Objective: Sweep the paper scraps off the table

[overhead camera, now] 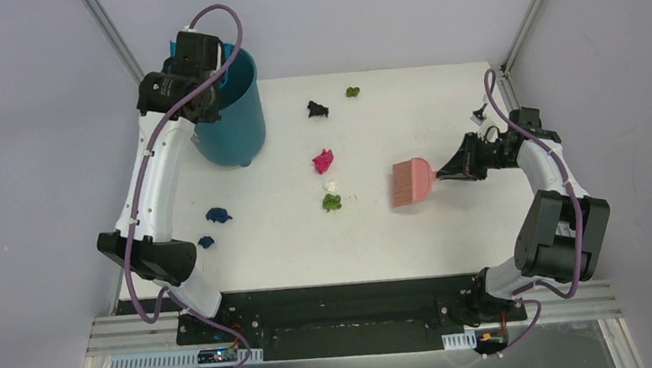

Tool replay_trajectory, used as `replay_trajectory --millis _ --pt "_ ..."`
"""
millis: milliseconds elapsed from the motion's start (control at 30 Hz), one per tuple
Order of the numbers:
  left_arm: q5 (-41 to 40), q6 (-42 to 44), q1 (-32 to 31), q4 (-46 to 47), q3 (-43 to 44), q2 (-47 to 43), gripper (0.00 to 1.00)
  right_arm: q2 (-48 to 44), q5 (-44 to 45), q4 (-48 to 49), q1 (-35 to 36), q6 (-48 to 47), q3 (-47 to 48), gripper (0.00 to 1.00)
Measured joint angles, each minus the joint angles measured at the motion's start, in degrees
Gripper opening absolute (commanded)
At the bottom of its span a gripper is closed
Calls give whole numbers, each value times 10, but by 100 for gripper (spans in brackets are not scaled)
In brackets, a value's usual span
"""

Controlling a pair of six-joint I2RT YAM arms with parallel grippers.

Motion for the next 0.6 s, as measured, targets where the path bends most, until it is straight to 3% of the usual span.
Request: replay_trajectory --millis 367,600 --pt "17 2 98 -11 23 29 0 28 -14 -15 0 -11 0 0" --pt "-31 29 102 -10 25 52 0 28 -24 -22 0 -16 0 0"
